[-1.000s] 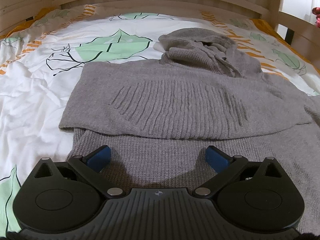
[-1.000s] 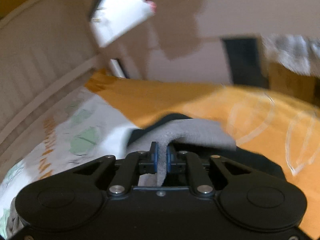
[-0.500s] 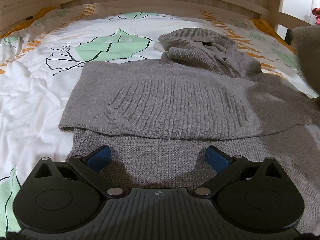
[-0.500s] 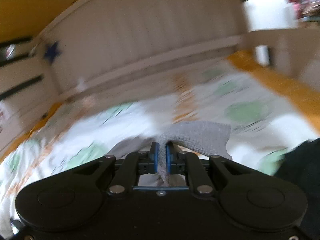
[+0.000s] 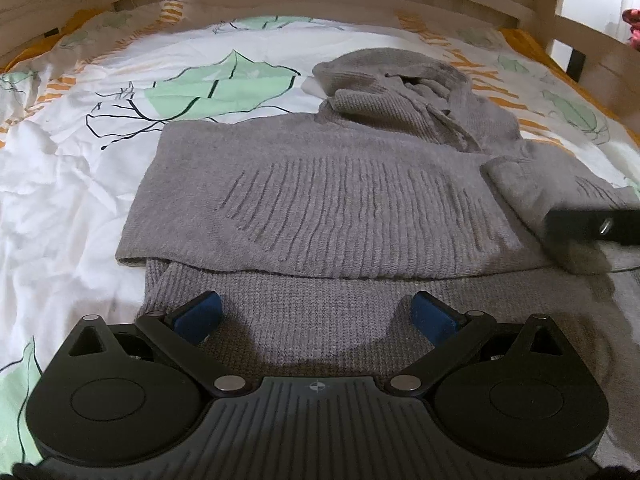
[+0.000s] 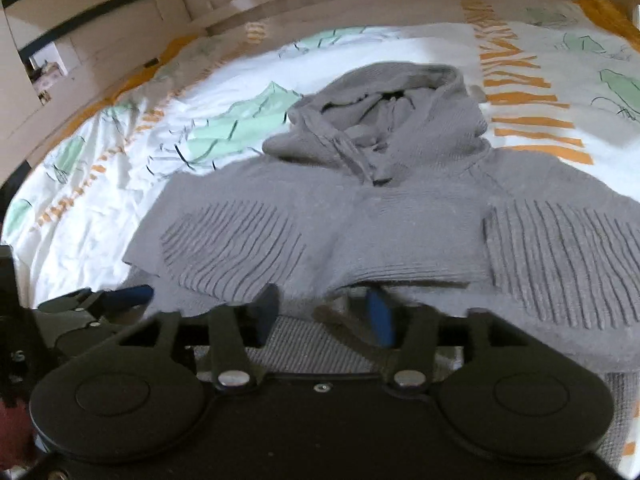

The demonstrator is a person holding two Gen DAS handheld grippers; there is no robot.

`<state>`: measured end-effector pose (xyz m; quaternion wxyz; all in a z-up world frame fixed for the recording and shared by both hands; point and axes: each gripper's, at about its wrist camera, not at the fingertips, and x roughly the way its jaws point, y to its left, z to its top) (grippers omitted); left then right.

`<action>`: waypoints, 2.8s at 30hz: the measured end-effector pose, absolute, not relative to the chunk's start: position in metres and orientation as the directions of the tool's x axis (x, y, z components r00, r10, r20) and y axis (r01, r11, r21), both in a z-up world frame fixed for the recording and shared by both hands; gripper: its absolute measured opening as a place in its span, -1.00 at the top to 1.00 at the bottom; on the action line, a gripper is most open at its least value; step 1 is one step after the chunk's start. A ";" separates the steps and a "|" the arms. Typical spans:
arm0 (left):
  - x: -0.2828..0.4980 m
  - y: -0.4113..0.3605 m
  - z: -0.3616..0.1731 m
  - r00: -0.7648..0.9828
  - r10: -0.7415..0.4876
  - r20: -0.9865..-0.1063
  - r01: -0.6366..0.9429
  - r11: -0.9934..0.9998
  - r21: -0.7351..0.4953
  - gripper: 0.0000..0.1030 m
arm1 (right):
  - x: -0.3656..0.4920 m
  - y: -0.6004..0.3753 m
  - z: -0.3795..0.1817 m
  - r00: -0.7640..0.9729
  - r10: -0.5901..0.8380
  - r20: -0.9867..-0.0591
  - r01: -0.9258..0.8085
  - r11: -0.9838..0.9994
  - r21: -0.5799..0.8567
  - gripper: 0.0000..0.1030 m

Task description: Fold large clothes

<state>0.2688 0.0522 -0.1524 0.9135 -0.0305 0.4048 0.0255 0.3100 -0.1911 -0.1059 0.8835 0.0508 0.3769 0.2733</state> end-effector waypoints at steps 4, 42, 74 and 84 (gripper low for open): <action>0.274 0.055 -0.144 0.631 -0.012 -0.776 -0.023 0.999 -0.034 -0.96 | 0.319 -0.215 -0.098 0.637 0.525 -0.564 -0.402 0.851 0.337 -0.26; 0.325 -0.022 -0.085 0.675 -0.175 -0.716 0.188 0.980 -0.063 0.72 | 0.330 -0.392 -0.096 0.804 0.194 -0.563 0.150 0.849 0.506 -0.43; 0.311 0.039 -0.106 0.622 -0.373 -0.688 0.162 0.922 -0.353 -0.24 | 0.334 -0.387 -0.107 0.766 0.222 -0.603 0.156 0.846 0.510 -0.44; 0.304 0.017 -0.111 0.672 -0.333 -0.662 0.251 0.943 -0.219 -0.36 | 0.334 -0.381 -0.106 0.761 0.233 -0.605 0.140 0.853 0.504 -0.44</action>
